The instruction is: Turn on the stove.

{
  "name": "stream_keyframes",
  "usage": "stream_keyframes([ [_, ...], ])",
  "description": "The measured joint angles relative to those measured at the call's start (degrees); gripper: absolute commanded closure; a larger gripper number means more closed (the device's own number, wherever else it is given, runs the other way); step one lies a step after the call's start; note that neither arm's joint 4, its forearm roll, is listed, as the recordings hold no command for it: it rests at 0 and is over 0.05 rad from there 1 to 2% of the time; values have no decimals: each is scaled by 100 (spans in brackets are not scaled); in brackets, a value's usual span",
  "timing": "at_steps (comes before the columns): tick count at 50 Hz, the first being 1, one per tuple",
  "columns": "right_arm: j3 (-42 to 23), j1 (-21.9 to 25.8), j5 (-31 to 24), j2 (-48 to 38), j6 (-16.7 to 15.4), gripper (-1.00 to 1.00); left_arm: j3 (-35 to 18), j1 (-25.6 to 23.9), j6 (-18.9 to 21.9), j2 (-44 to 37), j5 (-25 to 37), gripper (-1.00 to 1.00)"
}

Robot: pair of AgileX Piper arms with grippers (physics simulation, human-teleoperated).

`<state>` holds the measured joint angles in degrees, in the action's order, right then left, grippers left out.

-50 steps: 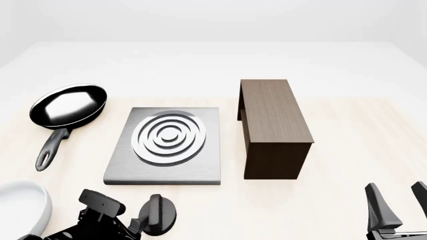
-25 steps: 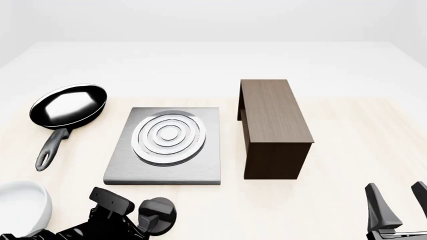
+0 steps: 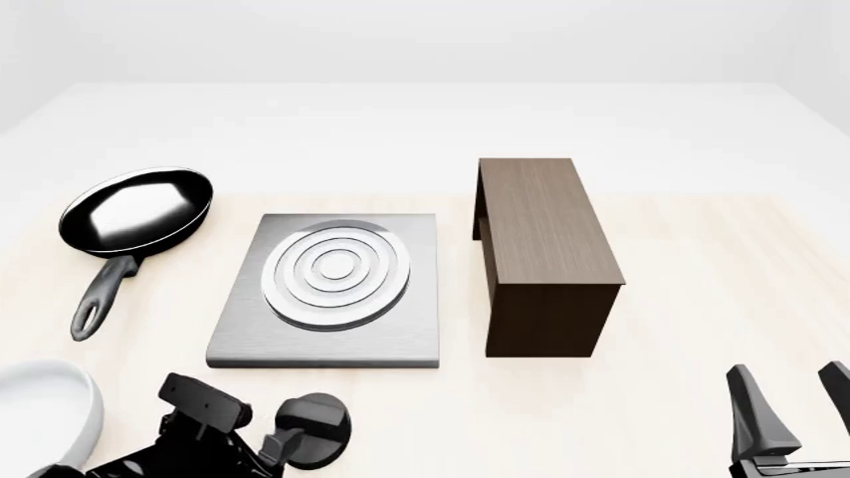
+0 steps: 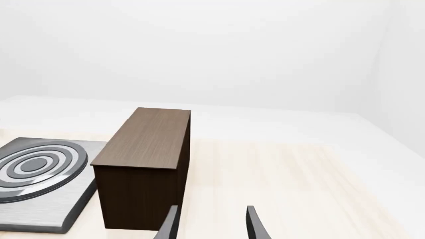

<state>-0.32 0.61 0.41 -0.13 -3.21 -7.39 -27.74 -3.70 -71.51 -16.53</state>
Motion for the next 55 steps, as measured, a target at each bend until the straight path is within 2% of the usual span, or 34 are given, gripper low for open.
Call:
stream_keyframes([
  [11, 0, 1, 0, 0, 0, -100, -105, 335, 265, 1315, 1194, -100],
  [20, 0, 2, 0, 0, -1, -100, -562, 770, 437, 2548, 2520, -100],
  [29, 0, 3, 0, 0, -1, -100, -1112, 1251, 600, 3293, 3399, -100],
  [40, 0, 5, 0, 0, -2, -100, -1777, 1639, 677, 3767, 4031, -100],
  [55, 0, 6, 1, 0, -4, -100, -2404, 2201, 699, 3896, 4273, -100],
])
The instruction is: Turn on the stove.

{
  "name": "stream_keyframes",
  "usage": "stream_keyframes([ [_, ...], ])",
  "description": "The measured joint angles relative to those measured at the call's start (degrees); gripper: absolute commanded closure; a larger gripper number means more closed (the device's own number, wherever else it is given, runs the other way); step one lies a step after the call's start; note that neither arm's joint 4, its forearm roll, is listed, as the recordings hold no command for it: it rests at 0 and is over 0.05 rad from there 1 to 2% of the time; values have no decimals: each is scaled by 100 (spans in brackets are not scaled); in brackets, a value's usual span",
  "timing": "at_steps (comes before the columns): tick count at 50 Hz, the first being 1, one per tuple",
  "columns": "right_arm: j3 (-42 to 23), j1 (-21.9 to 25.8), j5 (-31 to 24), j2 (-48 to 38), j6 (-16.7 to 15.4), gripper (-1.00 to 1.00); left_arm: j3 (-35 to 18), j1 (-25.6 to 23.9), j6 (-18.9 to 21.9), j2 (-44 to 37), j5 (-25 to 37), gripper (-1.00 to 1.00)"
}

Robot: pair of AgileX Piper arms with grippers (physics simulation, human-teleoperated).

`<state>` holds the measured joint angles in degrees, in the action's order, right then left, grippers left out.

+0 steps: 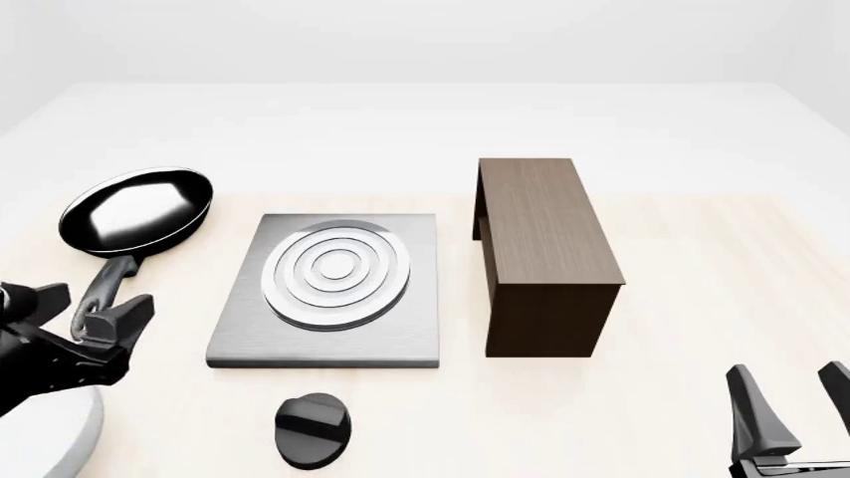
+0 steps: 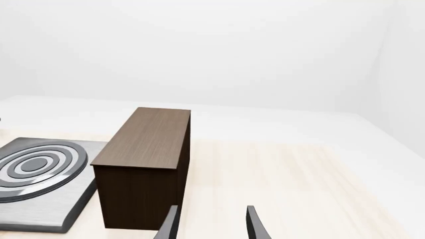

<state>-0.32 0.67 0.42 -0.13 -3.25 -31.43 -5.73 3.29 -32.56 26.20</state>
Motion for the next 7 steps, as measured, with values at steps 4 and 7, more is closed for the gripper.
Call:
stream_keyframes([
  [4, 0, 0, 0, 0, 0, -100, -118, 131, 8, -12, 13, -100],
  [7, 0, 0, 0, 0, 0, -100, -173, 218, 23, -20, 10, -100],
])
